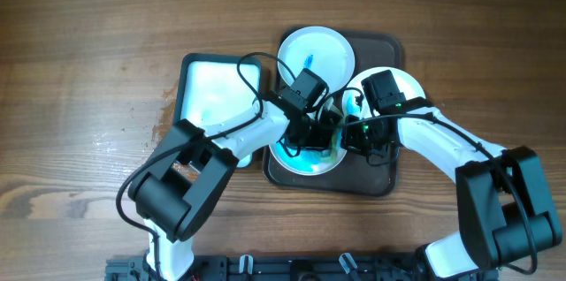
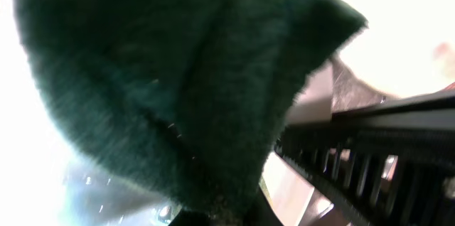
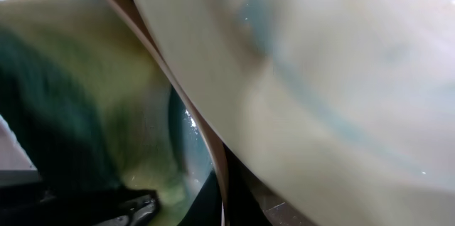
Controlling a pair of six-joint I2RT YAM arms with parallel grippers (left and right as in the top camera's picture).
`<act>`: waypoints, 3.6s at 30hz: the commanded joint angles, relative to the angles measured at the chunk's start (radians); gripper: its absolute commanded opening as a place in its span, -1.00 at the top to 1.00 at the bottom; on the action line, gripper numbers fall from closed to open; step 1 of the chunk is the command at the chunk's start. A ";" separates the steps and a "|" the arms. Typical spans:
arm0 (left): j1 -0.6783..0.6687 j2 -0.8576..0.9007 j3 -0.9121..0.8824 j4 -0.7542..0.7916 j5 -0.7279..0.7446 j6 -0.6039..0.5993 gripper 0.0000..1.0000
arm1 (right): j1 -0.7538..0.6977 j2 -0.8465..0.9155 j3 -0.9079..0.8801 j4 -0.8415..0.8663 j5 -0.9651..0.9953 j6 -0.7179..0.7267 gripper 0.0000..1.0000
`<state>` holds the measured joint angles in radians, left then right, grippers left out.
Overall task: Clean dirty plates on tray and stack at the side
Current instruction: 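Scrub the front plate with the sponge held in the left gripper, then lift the cleaned plate with the right gripper and return the sponge to the soapy tray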
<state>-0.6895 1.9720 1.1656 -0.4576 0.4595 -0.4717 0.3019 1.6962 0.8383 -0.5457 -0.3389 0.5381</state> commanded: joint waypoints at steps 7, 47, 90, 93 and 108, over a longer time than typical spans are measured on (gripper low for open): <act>0.115 0.023 -0.023 -0.300 -0.572 0.023 0.92 | 0.014 0.066 -0.035 -0.017 0.050 0.011 0.91; 0.526 -0.380 -0.159 -0.317 -0.434 0.072 0.91 | 0.014 0.048 -0.023 -0.005 0.001 -0.192 0.91; 0.705 -1.118 -0.062 -0.546 -0.293 0.016 -1.00 | 0.811 -0.052 0.494 0.610 1.358 -1.140 0.91; 0.705 -1.118 -0.062 -0.547 -0.293 0.016 -1.00 | 0.811 -0.052 0.494 0.610 1.365 -1.141 0.91; 0.705 -1.118 -0.062 -0.547 -0.293 0.016 -1.00 | 0.811 -0.052 0.494 0.613 1.364 -1.167 0.91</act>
<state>0.0086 0.8543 1.0916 -1.0039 0.1551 -0.4503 1.1122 1.6440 1.3178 0.0578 1.0000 -0.6270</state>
